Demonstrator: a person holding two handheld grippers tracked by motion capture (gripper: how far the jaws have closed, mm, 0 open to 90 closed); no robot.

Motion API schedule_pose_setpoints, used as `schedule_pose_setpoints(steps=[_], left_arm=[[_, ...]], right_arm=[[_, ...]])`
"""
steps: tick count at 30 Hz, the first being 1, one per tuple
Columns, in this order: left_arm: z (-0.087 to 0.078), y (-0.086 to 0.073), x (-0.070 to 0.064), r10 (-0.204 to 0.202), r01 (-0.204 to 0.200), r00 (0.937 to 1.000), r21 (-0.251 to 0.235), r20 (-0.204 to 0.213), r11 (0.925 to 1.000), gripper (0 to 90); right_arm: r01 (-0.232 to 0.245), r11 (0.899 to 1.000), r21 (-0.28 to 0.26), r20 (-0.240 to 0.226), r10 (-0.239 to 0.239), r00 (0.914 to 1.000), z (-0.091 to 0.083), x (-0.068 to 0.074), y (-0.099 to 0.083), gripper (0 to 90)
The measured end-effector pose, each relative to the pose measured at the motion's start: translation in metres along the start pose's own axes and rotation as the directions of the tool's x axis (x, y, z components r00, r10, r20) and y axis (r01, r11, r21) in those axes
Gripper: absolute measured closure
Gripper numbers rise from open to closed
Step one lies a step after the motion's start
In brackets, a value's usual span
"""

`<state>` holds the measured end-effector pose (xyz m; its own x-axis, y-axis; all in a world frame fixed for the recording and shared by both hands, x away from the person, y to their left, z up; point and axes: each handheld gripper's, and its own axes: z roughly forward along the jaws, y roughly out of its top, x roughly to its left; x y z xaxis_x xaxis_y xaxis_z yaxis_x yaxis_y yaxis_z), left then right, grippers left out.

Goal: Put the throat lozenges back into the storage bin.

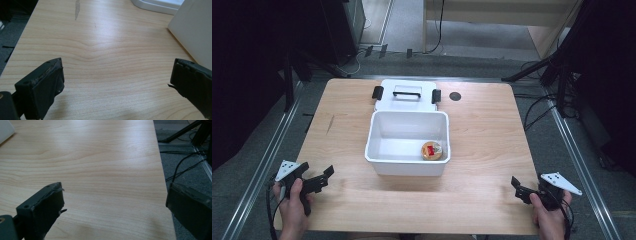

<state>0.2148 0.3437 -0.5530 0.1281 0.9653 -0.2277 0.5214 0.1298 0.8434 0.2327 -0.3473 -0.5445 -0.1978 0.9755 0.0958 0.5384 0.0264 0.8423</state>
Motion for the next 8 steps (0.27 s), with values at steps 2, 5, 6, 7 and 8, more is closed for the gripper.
schedule_pose_setpoints(steps=[2,5,6,7,8], left_arm=[[-0.0001,-0.0001,-0.0006,0.001,-0.001,1.0,0.003,-0.004,1.0,0.0],[0.0002,-0.0002,-0.0011,0.003,-0.003,1.0,0.0,-0.008,1.0,0.0],[-0.0002,-0.0003,-0.001,0.002,-0.002,1.0,0.001,-0.008,1.0,0.0],[-0.0004,-0.0004,-0.0007,0.001,-0.001,1.0,0.001,-0.007,1.0,0.0],[-0.0005,-0.0005,-0.0006,-0.001,0.001,1.0,-0.001,-0.005,1.0,0.0]], right_arm=[[0.001,1.0,-0.001,-0.005,-0.001,1.0,-0.0001,-0.0001,-0.0003,1.7],[-0.005,1.0,-0.001,-0.004,0.005,1.0,0.0,-0.0003,-0.0005,1.7],[-0.008,1.0,0.0,-0.006,0.008,1.0,0.0005,-0.0005,-0.0001,1.7],[-0.006,1.0,0.001,-0.007,0.006,1.0,0.0007,-0.0007,0.0,1.7],[-0.005,1.0,0.002,-0.008,0.005,1.0,0.0009,-0.0006,0.0001,1.7]])
